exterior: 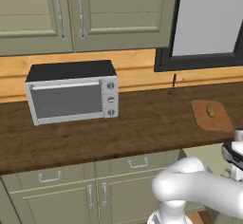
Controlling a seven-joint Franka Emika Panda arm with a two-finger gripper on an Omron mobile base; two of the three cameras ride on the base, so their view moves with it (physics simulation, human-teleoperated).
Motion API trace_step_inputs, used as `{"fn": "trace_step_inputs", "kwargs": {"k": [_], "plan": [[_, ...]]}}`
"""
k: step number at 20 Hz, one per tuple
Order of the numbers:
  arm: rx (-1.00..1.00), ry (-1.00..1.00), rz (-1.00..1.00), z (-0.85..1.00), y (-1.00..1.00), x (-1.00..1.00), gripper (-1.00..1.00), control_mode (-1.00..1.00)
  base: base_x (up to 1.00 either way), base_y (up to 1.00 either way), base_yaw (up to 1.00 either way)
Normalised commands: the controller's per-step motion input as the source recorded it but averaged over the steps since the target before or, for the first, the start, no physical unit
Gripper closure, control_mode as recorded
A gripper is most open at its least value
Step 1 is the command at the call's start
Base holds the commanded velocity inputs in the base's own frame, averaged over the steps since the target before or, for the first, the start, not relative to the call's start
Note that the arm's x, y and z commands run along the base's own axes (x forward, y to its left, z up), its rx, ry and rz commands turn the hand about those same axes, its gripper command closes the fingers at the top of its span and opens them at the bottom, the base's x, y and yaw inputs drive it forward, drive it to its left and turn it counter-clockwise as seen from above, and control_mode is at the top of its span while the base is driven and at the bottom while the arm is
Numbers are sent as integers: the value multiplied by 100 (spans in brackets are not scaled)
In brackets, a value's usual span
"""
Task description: Place the appropriate cutting tool for cutting the potato skin on the cutting board.
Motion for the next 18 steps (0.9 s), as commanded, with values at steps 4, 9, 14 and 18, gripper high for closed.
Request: {"fn": "trace_step_inputs", "kwargs": {"k": [4, 9, 14, 18], "plan": [[6, 0, 21, -37, -8, 35, -100, -100, 0, 0, 0], [9, 0, 18, -29, -21, 22, -100, -100, 0, 0, 0], [4, 0, 11, -47, 0, 5, -100, -100, 0, 0, 0], [2, 0, 10, -55, 0, -2, 100, -100, 0, 0, 0]]}}
